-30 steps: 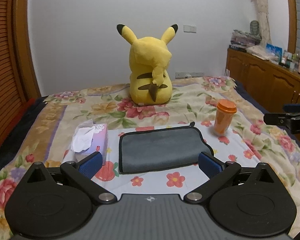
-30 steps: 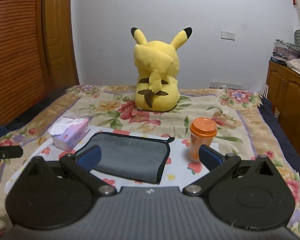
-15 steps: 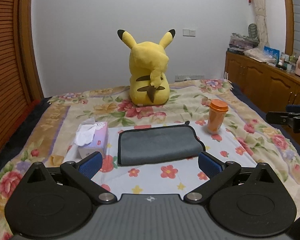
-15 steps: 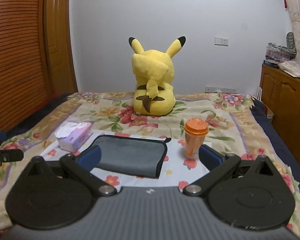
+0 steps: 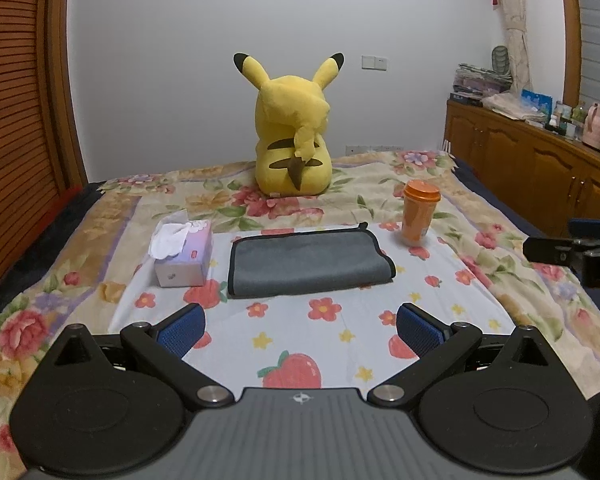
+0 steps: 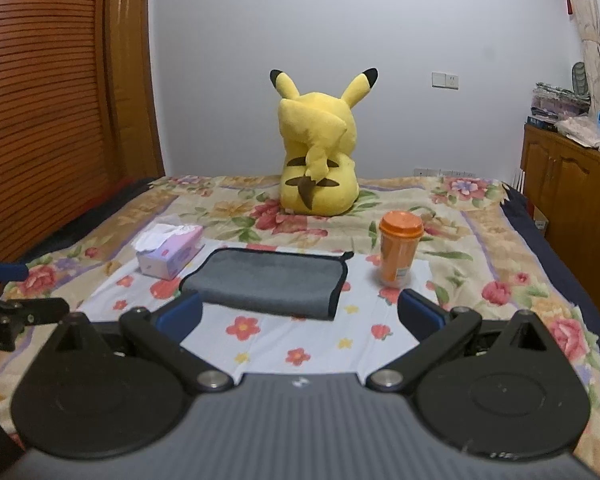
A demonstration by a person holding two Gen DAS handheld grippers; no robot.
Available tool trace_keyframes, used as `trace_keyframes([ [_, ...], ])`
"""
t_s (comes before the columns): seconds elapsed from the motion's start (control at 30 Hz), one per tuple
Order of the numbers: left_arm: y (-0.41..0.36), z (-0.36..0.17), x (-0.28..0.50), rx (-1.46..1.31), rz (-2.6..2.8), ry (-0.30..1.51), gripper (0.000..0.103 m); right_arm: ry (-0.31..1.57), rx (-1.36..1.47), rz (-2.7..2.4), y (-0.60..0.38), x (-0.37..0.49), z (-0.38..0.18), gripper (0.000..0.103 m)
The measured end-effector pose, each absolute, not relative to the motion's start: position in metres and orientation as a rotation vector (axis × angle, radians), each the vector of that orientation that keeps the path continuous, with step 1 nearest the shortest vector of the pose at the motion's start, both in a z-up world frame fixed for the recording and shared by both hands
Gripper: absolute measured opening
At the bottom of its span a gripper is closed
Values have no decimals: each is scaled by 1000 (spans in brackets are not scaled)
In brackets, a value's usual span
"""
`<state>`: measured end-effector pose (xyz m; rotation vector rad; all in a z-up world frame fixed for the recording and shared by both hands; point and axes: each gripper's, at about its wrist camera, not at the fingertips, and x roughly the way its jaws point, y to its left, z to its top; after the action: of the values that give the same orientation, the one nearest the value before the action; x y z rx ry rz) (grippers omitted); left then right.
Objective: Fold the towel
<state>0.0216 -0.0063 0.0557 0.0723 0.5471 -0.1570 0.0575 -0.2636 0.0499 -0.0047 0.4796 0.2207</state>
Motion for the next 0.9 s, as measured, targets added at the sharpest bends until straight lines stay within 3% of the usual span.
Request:
trace_keyframes([
  [0.9,-9,-18,13,73,-131,614,103,540,24,192,-247,37,-19,103],
])
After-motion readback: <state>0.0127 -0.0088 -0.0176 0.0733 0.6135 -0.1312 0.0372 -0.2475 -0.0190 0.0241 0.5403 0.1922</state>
